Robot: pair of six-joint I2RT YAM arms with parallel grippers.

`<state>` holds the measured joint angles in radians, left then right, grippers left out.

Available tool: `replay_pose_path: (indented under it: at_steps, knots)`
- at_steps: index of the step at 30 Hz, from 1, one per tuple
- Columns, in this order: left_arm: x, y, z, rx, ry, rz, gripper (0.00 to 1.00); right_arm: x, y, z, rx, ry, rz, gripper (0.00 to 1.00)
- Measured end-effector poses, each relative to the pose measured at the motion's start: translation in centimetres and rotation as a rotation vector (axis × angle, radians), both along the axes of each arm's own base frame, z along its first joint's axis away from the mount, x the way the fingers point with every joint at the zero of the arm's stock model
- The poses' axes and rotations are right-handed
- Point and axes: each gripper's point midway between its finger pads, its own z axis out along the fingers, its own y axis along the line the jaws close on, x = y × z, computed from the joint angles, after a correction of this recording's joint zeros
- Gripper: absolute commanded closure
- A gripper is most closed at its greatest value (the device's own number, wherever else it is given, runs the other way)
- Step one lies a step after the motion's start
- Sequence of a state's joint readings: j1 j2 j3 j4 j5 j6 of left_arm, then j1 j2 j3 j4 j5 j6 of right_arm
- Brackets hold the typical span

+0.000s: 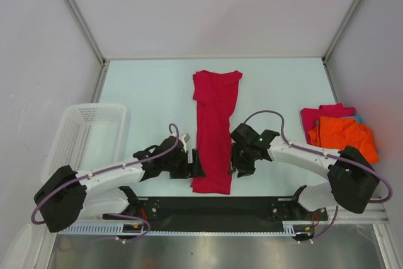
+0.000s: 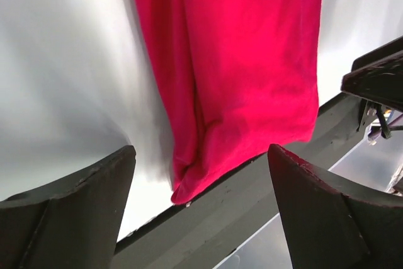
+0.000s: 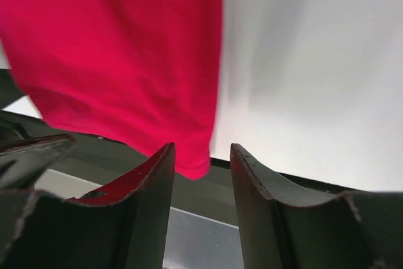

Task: Fold and stack the t-shirts
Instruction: Grab the bottom of the folded rectangular tshirt with both arms

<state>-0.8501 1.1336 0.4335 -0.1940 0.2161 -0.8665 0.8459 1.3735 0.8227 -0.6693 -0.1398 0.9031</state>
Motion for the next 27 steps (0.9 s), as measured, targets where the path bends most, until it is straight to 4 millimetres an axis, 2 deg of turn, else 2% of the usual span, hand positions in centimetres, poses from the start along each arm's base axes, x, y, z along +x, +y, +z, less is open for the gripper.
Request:
replay_pose_path:
  at_steps: [7,18,27]
  knots:
    - [-0.5,0.6,0.1,0.012,0.013,0.006,0.07,-2.5,-0.6,-1.4,-0.022,0.062,-0.006,0.54]
    - [-1.9,0.6,-0.1,-0.056,0.011,0.025,0.08,-4.8,1.3,-2.3,0.013,0.088,0.020,0.54]
    - [-2.1,-0.3,-0.1,-0.138,0.011,0.051,0.09,-5.4,2.6,-3.4,0.013,0.100,0.034,0.54]
